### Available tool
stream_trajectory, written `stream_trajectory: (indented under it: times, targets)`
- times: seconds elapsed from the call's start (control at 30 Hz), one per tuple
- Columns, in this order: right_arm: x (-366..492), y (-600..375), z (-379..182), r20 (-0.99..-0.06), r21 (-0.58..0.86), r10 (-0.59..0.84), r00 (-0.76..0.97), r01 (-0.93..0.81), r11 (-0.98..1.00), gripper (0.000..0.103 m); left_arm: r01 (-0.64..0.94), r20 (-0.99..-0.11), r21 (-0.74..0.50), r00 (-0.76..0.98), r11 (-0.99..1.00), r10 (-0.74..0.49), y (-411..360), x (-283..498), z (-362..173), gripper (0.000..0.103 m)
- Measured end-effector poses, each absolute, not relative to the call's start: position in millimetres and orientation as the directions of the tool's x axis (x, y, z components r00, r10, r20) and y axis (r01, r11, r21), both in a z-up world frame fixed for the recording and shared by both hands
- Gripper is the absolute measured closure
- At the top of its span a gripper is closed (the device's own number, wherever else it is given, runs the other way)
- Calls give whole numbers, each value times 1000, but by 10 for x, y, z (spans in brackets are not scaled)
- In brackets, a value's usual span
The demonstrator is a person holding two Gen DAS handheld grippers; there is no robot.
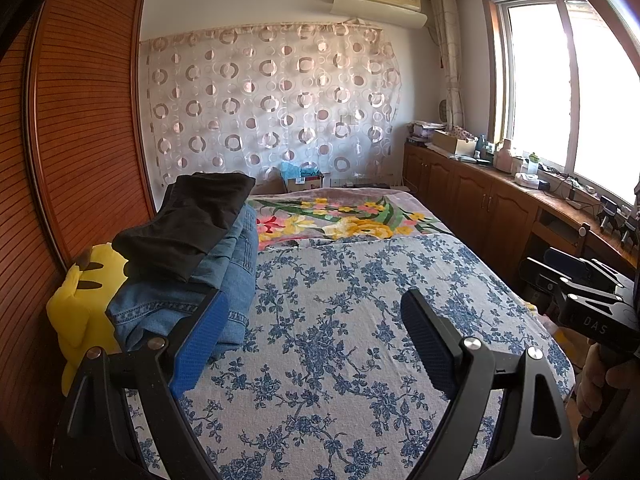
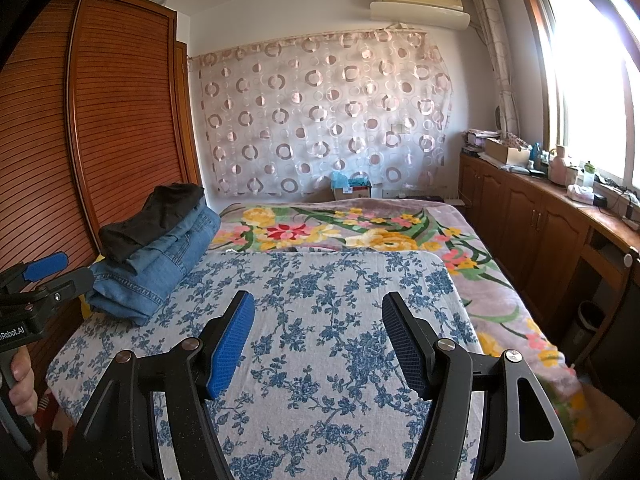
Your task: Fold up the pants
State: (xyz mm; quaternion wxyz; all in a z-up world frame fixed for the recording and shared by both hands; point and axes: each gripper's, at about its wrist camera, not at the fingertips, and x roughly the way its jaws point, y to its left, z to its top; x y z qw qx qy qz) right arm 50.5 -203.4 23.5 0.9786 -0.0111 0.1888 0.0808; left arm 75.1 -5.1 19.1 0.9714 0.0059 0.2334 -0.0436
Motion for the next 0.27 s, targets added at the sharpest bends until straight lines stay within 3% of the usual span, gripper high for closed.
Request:
stream_trajectory:
  times: [0.27]
  targets:
    - [506,-2023,242,-372,12,153,916,-160,987,35,88,-454,-10,887,996,-83,-53,749,188,15]
